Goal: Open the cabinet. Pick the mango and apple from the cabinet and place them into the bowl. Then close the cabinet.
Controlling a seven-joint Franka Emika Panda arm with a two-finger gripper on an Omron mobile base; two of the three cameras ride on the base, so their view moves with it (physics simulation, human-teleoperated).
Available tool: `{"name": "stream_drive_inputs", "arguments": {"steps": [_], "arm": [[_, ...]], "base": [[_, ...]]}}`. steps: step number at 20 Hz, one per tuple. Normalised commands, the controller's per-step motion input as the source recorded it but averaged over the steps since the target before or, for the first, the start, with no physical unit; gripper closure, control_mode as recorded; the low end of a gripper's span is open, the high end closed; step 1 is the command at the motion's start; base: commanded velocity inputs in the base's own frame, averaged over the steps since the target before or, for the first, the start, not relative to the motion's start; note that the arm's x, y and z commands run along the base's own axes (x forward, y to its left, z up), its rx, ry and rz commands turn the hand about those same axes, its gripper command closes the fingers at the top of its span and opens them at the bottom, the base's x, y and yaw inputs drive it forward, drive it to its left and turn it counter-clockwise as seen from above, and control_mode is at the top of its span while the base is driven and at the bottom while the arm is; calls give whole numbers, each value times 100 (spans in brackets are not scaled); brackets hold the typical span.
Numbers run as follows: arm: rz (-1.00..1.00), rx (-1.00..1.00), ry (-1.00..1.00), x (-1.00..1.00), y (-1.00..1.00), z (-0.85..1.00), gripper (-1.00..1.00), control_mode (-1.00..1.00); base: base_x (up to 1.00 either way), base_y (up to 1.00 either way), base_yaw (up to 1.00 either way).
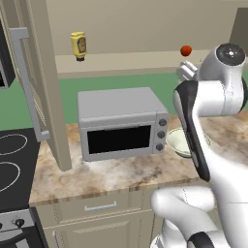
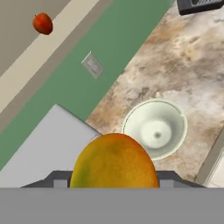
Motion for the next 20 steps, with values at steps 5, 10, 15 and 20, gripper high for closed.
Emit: {"name": "stream_drive_inputs", "arguments": {"steps": [5, 10, 15, 20], "arm": [[3, 5, 0, -5, -30, -59, 100, -100], [1, 0, 0, 0, -25, -64, 100, -100], [1, 0, 0, 0, -30, -56, 100, -100], [0, 3, 6, 7, -36, -35, 100, -100]], "base": [[0, 0, 0], [0, 0, 0], [0, 0, 0], [0, 0, 0]]}}
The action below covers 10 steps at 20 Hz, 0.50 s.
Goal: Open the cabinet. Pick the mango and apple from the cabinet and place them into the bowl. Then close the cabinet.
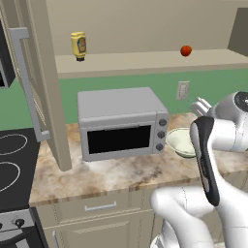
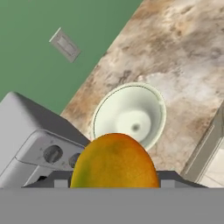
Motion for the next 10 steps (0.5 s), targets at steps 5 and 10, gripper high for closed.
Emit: {"name": "stream_drive_inputs", "arguments": {"steps": [5, 10], "arm": [[0, 7, 11, 36, -41, -23, 100, -100], [0, 1, 3, 60, -33, -22, 100, -100]], "base": [[0, 0, 0], [0, 0, 0]]}}
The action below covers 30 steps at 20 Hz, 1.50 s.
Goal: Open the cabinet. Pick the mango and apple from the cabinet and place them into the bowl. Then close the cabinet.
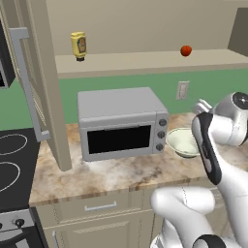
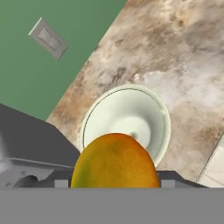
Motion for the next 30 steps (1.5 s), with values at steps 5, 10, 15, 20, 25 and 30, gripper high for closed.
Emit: {"name": "stream_drive_inputs", "arguments": {"steps": [5, 10, 15, 20, 25, 30], "arm": [[0, 0, 2, 67, -16, -34, 100, -100], [0, -2, 6, 61, 0, -44, 100, -100], [0, -1, 5, 22, 0, -26, 100, -100], [0, 0, 5, 0, -2, -11, 100, -100], [0, 0, 5, 0, -9, -31, 100, -100], [0, 0, 0, 4, -14, -18, 100, -100]], "base": [[0, 0, 0], [0, 0, 0], [0, 0, 0], [0, 0, 0], [0, 0, 0], [0, 0, 0]]}}
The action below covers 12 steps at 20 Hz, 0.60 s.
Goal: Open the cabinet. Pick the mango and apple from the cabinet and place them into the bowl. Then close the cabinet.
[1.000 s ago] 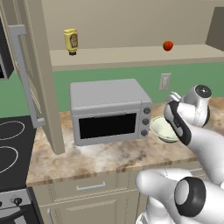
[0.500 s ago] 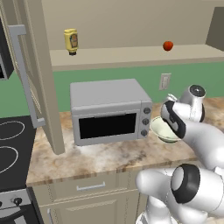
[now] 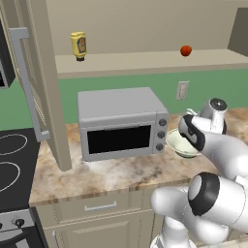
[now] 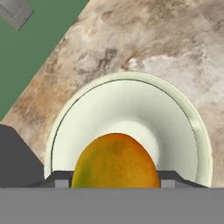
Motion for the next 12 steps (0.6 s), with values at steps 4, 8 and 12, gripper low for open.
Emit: {"name": "stream_drive_inputs", "arguments": {"steps": [4, 8, 12], "arm": [[0, 0, 0, 25, -17, -10, 100, -100], [0, 0, 0, 33, -10, -16, 100, -100], [0, -4, 0, 29, 0, -25, 100, -100]], "base": [[0, 0, 0], [0, 0, 0], [0, 0, 0]]}}
